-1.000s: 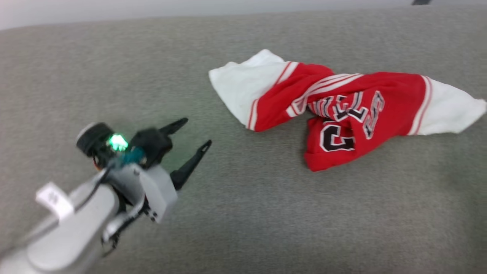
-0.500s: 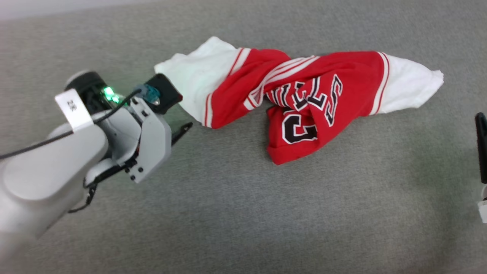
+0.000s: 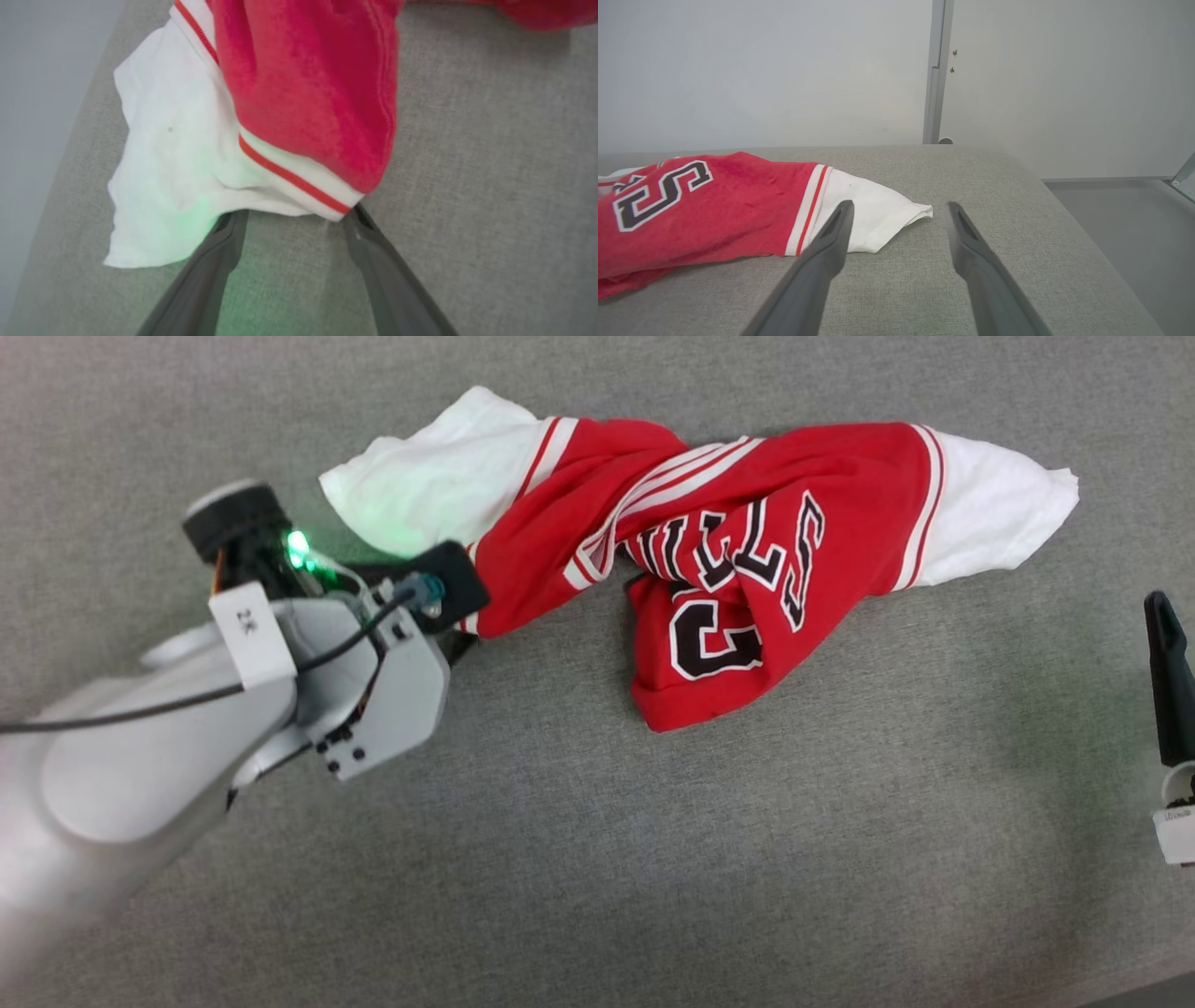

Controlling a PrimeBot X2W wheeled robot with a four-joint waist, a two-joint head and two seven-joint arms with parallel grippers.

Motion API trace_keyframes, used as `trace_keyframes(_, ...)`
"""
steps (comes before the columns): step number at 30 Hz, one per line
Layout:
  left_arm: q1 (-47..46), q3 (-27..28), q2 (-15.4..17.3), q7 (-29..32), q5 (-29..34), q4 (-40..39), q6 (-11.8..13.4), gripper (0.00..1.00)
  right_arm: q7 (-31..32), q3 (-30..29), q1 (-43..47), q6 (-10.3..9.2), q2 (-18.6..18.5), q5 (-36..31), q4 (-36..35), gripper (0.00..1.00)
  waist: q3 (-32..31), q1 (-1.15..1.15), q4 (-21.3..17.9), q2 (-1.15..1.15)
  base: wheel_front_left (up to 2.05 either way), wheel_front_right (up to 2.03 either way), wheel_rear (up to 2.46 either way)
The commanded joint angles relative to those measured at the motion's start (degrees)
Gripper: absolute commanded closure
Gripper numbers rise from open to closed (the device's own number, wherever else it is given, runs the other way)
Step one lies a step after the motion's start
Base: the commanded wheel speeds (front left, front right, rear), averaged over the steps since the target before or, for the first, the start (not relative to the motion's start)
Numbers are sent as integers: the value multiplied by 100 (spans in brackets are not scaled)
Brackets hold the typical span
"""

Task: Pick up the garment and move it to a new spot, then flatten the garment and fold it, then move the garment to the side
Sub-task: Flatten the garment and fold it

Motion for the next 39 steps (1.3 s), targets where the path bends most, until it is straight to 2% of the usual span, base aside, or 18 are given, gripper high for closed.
trace_keyframes(1, 5, -35, 22, 25, 106, 194, 17, 0, -24, 31, -68, -8, 17, 7, -3, 0, 32, 0, 18, 0, 0, 0, 0)
trace_keyframes(5, 108, -48, 98, 245, 253, 192, 16, 0, -25, 57, -101, -8, 22, 10, 29, 0, 16, 0, 30, 0, 0, 0, 0)
trace_keyframes(16, -175, -22, 278, 207, 414, -185, 15, 0, -27, 27, -38, -8, 64, 56, 91, 0, -78, 0, 67, 0, 0, 0, 0)
trace_keyframes(23, -216, -16, 125, 190, 622, -371, 15, 0, -28, 105, -122, -8, 100, 54, 76, 0, -82, 0, 16, 0, 0, 0, 0)
trace_keyframes(27, -32, -16, 84, 358, 749, -555, 16, 0, -28, 127, -151, -8, 138, 60, 54, 0, -53, 0, -53, 0, 0, 0, 0)
trace_keyframes(34, 46, -52, -29, 718, 744, -347, 15, 2, -28, 223, -279, -8, 232, 45, 28, 0, 125, 0, -172, 0, 0, 0, 0)
trace_keyframes(35, 62, -58, -43, 763, 727, -366, 15, 17, -28, 227, -292, -8, 233, 42, 28, 0, 136, 0, -180, 0, 0, 0, 0)
trace_keyframes(36, 80, -61, -43, 839, 748, -399, 15, 52, -29, 230, -300, -8, 234, 38, 28, 0, 151, 0, -186, 0, 0, 0, 0)
trace_keyframes(37, 104, -63, -34, 919, 775, -438, 15, 64, -29, 238, -310, -8, 238, 34, 30, 0, 162, 0, -192, 0, 0, 0, 0)
trace_keyframes(39, 94, -59, -12, 1013, 716, -489, 16, 100, -29, 253, -342, -8, 224, 28, 42, 0, 180, 0, -197, 0, 0, 0, 0)
